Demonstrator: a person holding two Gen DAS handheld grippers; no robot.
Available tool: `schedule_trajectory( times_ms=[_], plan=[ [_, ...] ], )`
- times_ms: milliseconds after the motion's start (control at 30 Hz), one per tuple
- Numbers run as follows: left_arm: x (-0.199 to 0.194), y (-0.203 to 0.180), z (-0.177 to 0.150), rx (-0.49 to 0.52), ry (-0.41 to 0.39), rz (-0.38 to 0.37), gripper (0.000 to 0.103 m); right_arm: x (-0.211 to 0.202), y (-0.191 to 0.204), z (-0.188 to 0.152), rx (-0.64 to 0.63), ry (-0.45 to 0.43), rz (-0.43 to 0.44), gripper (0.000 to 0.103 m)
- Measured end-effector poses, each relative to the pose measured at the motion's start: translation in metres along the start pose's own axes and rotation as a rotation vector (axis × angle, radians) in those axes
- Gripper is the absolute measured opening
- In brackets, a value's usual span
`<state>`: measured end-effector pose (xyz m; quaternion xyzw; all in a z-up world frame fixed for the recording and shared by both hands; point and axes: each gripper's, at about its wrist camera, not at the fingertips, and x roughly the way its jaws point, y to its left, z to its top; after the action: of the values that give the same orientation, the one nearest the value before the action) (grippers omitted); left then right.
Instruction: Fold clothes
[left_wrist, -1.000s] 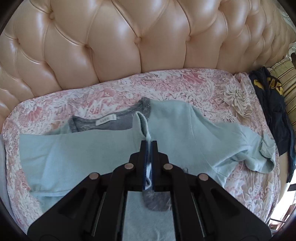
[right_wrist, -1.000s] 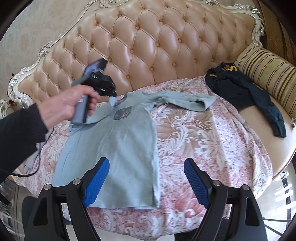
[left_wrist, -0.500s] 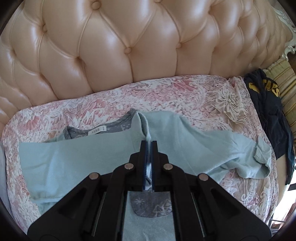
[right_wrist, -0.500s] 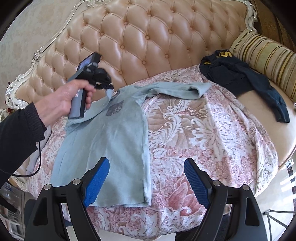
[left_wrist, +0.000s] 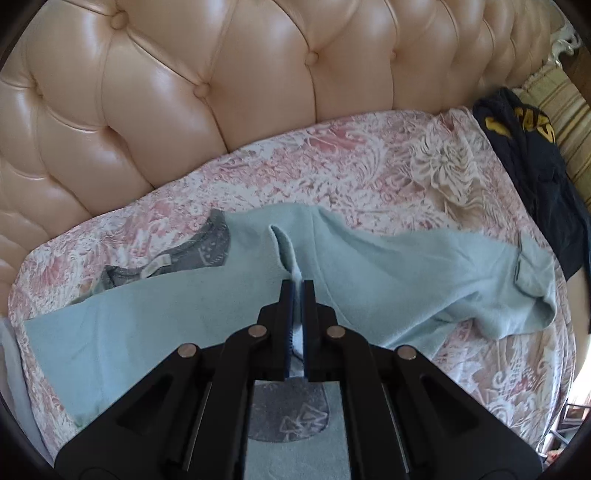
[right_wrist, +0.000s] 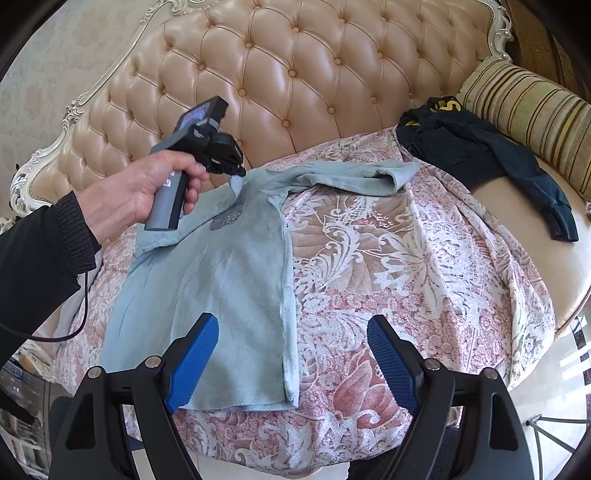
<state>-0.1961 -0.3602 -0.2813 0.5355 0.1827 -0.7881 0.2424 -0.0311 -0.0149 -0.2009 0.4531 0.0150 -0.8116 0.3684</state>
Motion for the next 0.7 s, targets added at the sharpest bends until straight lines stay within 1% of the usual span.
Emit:
schedule_trajectory(
  times_ms=[33, 67, 100, 167, 200, 233, 300, 400, 433, 500, 533, 600, 633, 667, 700],
  plan=[
    [0.005, 0.0, -0.002, 0.011, 0.018, -0.03, 0.012, 0.0, 0.002, 0.001, -0.004, 0.001, 0.0, 0.084],
    [0.007, 0.001, -0.003, 0.013, 0.022, -0.049, 0.023, 0.0, 0.004, 0.001, -0.007, 0.002, -0.001, 0.084],
    [0.005, 0.005, -0.005, 0.011, 0.017, -0.075, 0.043, 0.0, 0.006, 0.002, -0.011, 0.003, -0.001, 0.084],
    [-0.009, 0.018, -0.009, -0.009, -0.025, -0.143, 0.065, -0.001, 0.011, 0.003, -0.026, 0.004, -0.002, 0.084],
    [-0.019, 0.029, -0.01, -0.029, -0.048, -0.19, 0.069, -0.001, 0.013, 0.004, -0.034, 0.0, -0.004, 0.084],
    [-0.032, 0.046, -0.011, -0.064, -0.071, -0.252, 0.07, 0.0, 0.015, 0.005, -0.038, -0.003, -0.002, 0.084],
    [-0.058, 0.084, -0.013, -0.145, -0.107, -0.35, 0.071, 0.005, 0.019, 0.01, -0.044, -0.001, 0.003, 0.084],
    [-0.098, 0.171, -0.041, -0.395, -0.204, -0.459, 0.07, 0.013, 0.029, 0.028, -0.063, -0.015, 0.029, 0.084],
    [-0.106, 0.196, -0.058, -0.475, -0.226, -0.489, 0.07, 0.017, 0.033, 0.035, -0.072, -0.02, 0.044, 0.084],
    [-0.104, 0.231, -0.112, -0.613, -0.24, -0.54, 0.064, 0.033, 0.046, 0.058, -0.105, -0.026, 0.081, 0.084],
    [-0.104, 0.248, -0.138, -0.682, -0.246, -0.565, 0.064, 0.041, 0.052, 0.069, -0.12, -0.027, 0.1, 0.084],
    [-0.1, 0.28, -0.191, -0.82, -0.257, -0.619, 0.061, 0.073, 0.062, 0.096, -0.096, 0.002, 0.164, 0.084],
    [-0.089, 0.289, -0.214, -0.891, -0.252, -0.654, 0.061, 0.088, 0.067, 0.109, -0.085, 0.016, 0.195, 0.084],
    [-0.076, 0.296, -0.234, -0.957, -0.241, -0.685, 0.055, 0.104, 0.073, 0.122, -0.072, 0.031, 0.228, 0.084],
    [-0.066, 0.299, -0.244, -0.997, -0.234, -0.714, 0.045, 0.118, 0.08, 0.132, -0.052, 0.048, 0.267, 0.084]
  ],
)
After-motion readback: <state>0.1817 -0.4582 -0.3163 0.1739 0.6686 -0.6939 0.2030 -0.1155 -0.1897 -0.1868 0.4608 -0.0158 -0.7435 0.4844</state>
